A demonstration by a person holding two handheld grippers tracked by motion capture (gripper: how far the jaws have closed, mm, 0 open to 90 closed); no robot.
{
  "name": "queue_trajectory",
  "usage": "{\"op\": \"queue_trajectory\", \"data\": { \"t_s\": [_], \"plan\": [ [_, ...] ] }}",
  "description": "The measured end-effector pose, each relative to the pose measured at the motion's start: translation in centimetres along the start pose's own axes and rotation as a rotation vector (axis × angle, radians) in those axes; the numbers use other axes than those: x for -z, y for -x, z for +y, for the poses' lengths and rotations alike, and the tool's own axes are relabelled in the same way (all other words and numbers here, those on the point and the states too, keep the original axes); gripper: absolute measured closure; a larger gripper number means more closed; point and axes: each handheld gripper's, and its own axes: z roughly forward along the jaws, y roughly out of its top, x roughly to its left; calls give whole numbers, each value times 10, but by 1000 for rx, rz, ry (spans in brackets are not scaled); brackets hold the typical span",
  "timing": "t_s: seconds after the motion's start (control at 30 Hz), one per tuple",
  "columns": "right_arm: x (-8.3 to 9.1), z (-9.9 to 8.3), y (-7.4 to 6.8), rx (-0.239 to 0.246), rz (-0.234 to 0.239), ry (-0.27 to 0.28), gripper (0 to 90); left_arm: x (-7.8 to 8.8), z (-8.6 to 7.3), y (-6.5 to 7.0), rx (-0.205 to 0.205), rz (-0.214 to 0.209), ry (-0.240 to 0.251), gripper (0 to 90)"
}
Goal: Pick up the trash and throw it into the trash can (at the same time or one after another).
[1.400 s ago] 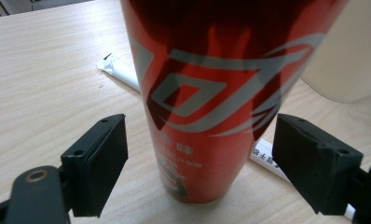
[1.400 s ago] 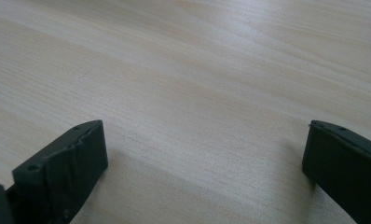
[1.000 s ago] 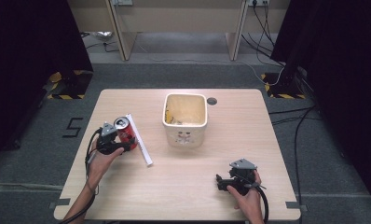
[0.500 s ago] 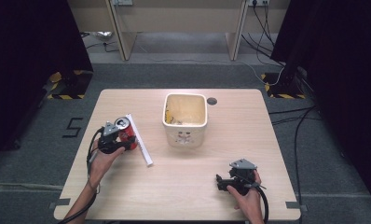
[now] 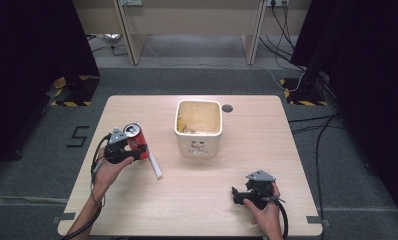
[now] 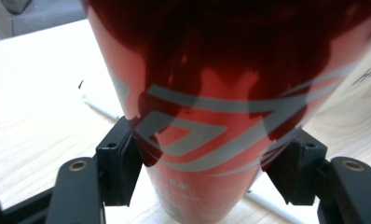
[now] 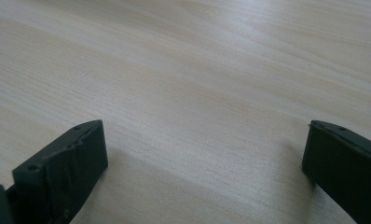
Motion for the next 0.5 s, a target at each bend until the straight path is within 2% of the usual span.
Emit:
{"op": "queue_trajectory", "data": {
  "t_s": [0.5],
  "plan": [
    [0, 0, 0, 0, 3, -1, 2, 14, 37, 13, -30, -103, 34, 337]
  ]
}}
